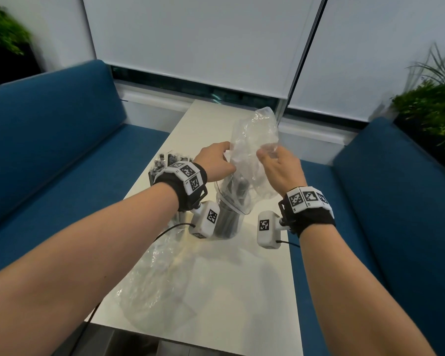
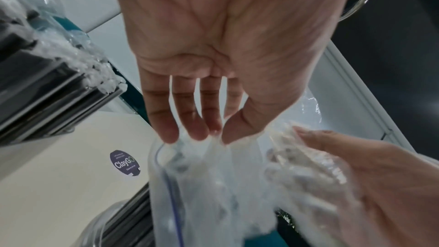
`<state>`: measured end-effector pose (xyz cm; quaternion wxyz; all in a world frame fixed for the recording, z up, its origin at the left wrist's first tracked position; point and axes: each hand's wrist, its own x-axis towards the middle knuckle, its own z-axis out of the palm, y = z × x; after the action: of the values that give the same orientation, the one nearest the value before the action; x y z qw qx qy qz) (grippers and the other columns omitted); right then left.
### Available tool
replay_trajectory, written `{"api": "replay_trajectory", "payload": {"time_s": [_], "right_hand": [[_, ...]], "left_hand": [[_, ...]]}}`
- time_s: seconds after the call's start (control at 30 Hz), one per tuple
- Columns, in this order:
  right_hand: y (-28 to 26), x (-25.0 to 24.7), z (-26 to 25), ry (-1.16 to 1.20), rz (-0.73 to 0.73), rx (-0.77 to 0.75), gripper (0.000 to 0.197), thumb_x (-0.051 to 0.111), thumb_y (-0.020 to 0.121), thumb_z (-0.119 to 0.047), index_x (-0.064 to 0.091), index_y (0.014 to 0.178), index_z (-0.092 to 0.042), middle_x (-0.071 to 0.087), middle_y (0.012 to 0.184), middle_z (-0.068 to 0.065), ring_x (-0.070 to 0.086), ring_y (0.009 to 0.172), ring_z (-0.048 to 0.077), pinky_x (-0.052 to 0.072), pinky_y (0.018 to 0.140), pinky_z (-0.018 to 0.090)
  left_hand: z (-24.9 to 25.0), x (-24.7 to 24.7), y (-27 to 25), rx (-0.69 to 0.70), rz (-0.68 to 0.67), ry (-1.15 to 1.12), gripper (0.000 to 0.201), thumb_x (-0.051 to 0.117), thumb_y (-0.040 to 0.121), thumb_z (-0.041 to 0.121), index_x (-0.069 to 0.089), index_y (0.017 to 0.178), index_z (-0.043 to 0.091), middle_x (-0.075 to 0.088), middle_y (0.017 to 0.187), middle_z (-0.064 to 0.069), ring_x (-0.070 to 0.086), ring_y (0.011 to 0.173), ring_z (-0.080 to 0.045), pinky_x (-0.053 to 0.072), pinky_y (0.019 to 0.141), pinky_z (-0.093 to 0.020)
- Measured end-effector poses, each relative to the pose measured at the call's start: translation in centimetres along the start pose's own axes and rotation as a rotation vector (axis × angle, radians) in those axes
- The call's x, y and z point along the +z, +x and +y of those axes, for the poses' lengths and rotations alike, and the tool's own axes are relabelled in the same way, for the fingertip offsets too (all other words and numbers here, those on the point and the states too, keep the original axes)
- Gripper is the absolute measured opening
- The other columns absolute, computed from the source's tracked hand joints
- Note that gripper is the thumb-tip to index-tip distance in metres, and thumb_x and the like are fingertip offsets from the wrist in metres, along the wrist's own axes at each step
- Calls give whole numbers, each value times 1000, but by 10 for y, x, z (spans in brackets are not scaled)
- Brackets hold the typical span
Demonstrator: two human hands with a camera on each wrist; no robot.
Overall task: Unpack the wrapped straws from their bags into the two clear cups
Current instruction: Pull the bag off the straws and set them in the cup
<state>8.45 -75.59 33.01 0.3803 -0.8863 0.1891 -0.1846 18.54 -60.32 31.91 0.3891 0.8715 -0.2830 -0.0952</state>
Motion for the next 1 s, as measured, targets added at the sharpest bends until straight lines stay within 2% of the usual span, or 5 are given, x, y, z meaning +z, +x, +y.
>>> {"api": "replay_trajectory", "payload": {"time_s": [0.2, 0.47, 0.73, 0.87, 1.0], "right_hand": [[-6, -3, -2, -113, -5, -86, 35, 44, 109, -35, 66, 101, -8, 66, 96, 7, 59, 89, 23, 48, 83, 40], [-13, -32, -22, 189, 331, -204, 32, 48, 109, -40, 67, 122, -18, 74, 113, -1, 66, 106, 14, 50, 95, 30], [-87, -23, -1, 1091, 237, -10, 18, 59, 105, -15, 60, 123, -20, 75, 101, -1, 79, 92, 22, 65, 82, 44], [-145, 7, 57, 632, 410, 145, 71, 73, 95, -9, 34, 147, -36, 63, 124, -8, 74, 98, 7, 61, 85, 29], [-197, 44, 126, 197, 316, 121, 39, 72, 94, -2, 55, 116, -30, 63, 110, -4, 67, 96, 9, 51, 72, 6]], "left_hand": [[4, -4, -4, 37, 132, 0, 53, 60, 87, 10, 58, 138, 24, 66, 86, 7, 63, 93, -21, 46, 82, -27], [27, -28, -24, 199, 246, -156, 75, 75, 85, 28, 40, 151, 34, 50, 137, -3, 57, 117, -19, 50, 97, -33], [13, -15, -80, 444, 187, 116, 62, 67, 95, 27, 44, 152, 29, 53, 139, -5, 51, 123, -21, 40, 106, -36], [-22, 17, -124, 500, 177, 74, 41, 61, 94, 3, 60, 130, 22, 70, 118, -1, 65, 105, -17, 52, 95, -35], [-63, 67, -161, 428, 25, 149, 28, 59, 93, 11, 55, 116, 27, 67, 113, 1, 61, 104, -21, 54, 88, -42]]}}
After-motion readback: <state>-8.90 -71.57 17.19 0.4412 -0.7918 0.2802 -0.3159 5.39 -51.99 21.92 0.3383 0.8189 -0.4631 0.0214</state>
